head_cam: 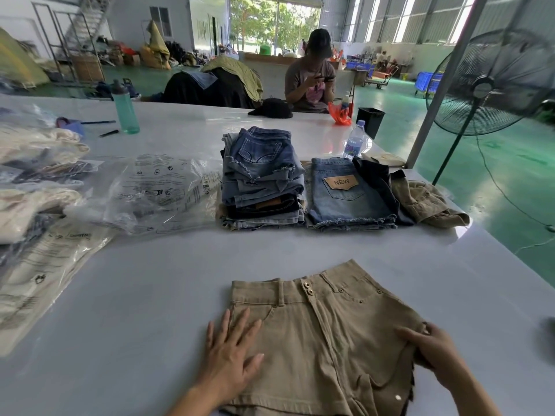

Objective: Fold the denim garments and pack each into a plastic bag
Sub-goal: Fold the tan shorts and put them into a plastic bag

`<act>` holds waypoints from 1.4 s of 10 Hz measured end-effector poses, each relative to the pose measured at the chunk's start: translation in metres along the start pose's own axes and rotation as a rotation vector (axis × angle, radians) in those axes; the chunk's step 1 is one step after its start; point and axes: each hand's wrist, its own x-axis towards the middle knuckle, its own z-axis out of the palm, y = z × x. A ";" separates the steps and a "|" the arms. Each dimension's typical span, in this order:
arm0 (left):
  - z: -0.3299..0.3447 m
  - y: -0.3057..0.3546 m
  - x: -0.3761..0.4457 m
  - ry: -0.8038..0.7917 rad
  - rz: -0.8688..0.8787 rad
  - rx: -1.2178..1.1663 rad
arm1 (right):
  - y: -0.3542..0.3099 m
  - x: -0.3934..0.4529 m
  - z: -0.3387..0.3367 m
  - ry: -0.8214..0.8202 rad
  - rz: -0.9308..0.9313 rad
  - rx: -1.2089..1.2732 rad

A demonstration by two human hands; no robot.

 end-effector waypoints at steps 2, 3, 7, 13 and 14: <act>0.001 0.001 0.004 0.039 0.017 -0.085 | -0.064 -0.060 0.075 -0.044 -0.707 -0.097; 0.007 -0.007 0.011 0.108 -0.107 -0.678 | -0.060 -0.095 0.127 -0.178 -0.900 -0.420; -0.003 -0.022 0.000 0.213 -0.219 -0.674 | 0.017 -0.102 0.204 -0.485 -0.782 -0.789; -0.008 -0.033 0.000 0.101 -0.326 -0.691 | 0.029 -0.124 0.202 -0.571 -1.010 -1.251; -0.012 -0.032 0.000 0.169 -0.433 -0.738 | 0.027 -0.117 0.199 -0.787 -0.832 -1.159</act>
